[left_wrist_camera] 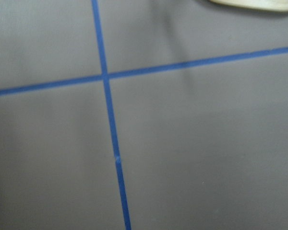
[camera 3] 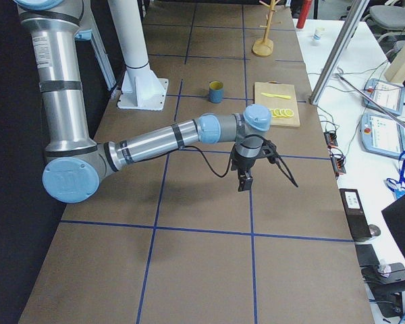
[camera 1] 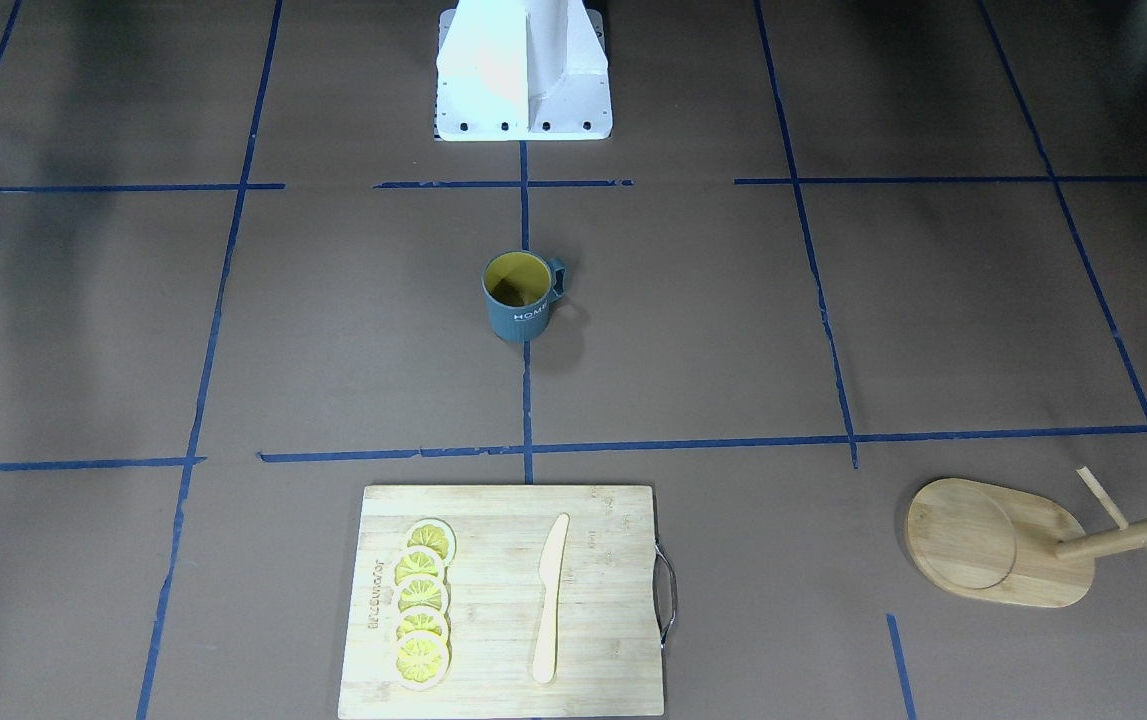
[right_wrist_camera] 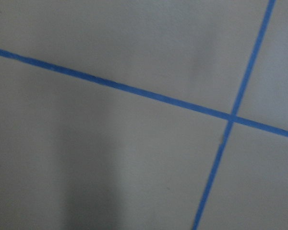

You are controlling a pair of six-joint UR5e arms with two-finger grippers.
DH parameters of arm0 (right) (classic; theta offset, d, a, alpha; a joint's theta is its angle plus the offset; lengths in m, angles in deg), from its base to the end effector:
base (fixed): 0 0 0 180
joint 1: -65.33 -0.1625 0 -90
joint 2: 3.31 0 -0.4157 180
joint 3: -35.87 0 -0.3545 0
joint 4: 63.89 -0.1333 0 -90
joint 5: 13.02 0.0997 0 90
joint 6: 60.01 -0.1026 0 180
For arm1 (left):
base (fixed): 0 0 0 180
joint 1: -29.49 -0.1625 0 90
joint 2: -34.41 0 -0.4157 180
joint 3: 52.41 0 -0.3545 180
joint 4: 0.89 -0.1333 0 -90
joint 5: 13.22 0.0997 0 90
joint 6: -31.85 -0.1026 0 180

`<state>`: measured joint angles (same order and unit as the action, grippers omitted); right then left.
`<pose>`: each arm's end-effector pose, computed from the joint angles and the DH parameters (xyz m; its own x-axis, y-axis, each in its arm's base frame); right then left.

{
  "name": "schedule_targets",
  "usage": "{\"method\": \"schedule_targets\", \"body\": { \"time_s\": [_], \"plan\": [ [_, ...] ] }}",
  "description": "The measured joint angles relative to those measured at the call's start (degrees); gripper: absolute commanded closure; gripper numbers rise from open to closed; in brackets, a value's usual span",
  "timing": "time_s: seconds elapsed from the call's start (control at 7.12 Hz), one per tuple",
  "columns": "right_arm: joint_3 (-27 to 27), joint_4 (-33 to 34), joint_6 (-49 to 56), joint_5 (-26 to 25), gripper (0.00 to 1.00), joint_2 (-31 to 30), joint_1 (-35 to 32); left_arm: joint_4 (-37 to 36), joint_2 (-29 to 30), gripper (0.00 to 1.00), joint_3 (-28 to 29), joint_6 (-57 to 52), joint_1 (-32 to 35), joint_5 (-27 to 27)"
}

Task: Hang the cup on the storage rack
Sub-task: 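Move the left arm in from the rack side toward the mug, then close the left gripper on the teal mug's rim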

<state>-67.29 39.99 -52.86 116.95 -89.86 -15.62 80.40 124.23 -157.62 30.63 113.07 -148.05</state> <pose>-0.0071 -0.4728 0.5499 0.7266 -0.2724 0.6307 0.2495 0.9600 0.1271 -0.0105 -0.4522 0.5476 0.6936 0.1774 -0.6982 -0.1259 0.9841 0.1250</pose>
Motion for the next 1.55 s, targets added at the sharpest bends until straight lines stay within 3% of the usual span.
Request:
{"method": "schedule_targets", "body": {
  "time_s": [0.28,0.56,1.26,1.55],
  "plan": [
    [0.0,-0.1,6.1,0.5,0.0,-7.0,-6.3,2.1,3.1,0.0,-0.6,-0.1,-0.1,0.0],
    [0.2,-0.2,6.8,0.5,0.0,-9.1,-8.0,9.8,3.8,0.0,-0.7,0.0,-1.1,-0.1],
    [0.0,-0.2,6.7,0.5,0.0,-9.2,-8.2,43.9,6.7,0.0,0.7,6.1,-24.9,1.2],
    [-0.1,-0.2,6.7,0.5,0.0,-9.2,-8.2,57.3,10.8,0.0,4.0,13.6,-33.3,8.2]
  ]
}}
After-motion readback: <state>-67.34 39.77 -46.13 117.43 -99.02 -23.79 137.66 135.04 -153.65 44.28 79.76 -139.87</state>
